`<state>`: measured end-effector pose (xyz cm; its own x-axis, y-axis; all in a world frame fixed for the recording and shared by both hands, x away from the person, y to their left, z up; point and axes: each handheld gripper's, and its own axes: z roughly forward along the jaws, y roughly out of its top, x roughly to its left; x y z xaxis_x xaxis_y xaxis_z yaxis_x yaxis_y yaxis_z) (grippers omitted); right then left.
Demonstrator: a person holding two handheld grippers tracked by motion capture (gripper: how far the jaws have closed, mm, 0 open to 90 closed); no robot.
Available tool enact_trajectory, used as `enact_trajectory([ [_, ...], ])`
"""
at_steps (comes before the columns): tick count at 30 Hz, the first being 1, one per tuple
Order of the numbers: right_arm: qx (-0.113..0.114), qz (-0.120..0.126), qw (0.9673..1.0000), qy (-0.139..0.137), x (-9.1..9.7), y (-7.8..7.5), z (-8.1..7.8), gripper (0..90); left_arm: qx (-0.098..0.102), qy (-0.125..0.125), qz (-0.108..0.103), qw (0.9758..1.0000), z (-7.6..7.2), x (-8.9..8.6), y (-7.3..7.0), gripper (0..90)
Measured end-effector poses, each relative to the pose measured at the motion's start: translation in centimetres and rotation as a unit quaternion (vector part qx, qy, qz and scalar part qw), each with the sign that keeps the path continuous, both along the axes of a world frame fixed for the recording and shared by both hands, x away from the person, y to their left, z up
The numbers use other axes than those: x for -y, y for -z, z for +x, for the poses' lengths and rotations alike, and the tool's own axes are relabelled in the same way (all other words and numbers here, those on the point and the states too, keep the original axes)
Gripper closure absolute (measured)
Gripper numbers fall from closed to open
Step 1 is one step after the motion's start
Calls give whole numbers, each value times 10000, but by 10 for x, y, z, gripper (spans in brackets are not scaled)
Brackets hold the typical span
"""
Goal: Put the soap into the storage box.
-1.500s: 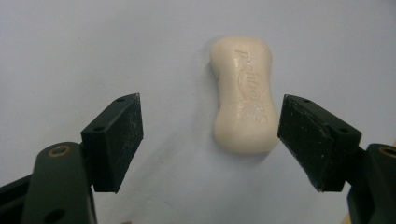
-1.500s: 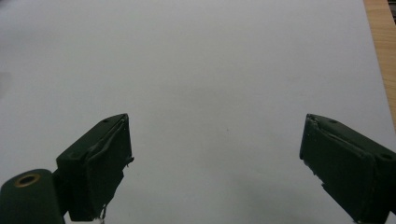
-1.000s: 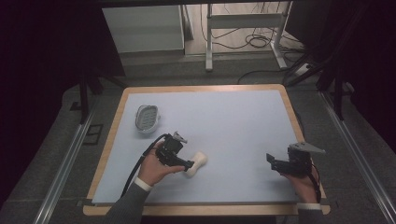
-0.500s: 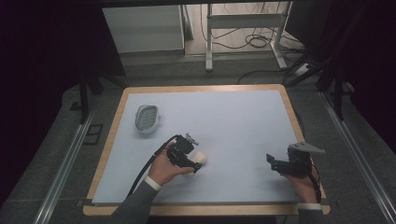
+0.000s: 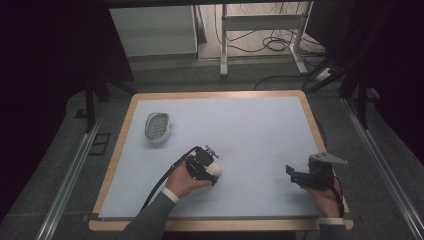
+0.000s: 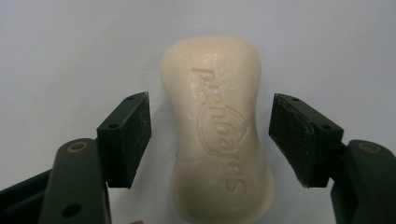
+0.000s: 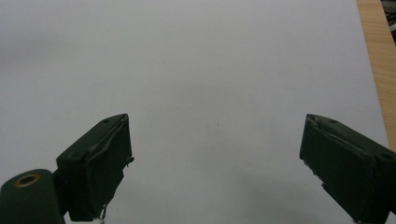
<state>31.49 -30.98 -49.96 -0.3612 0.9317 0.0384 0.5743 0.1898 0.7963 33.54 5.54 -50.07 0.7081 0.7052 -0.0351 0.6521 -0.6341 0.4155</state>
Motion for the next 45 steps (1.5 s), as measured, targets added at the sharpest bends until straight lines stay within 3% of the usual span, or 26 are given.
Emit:
enact_trajectory([
  [5,54,-7,10000,-39,0,0,0,87,-33,-44,232,9997,3,3,7,344],
  [12,39,-13,10000,0,1,0,0,87,-61,29,194,9998,-1,5,6,486],
  [22,44,-8,10000,39,4,0,0,87,-41,122,90,9999,0,-4,0,497],
  [28,58,-13,10000,37,4,0,0,88,34,78,-170,9998,1,-15,-10,498],
  [30,58,-15,10000,37,4,0,0,87,57,76,-172,9998,2,-17,-12,498],
  [45,49,1,10000,75,5,0,0,88,129,162,-193,9996,3,-11,-5,499],
])
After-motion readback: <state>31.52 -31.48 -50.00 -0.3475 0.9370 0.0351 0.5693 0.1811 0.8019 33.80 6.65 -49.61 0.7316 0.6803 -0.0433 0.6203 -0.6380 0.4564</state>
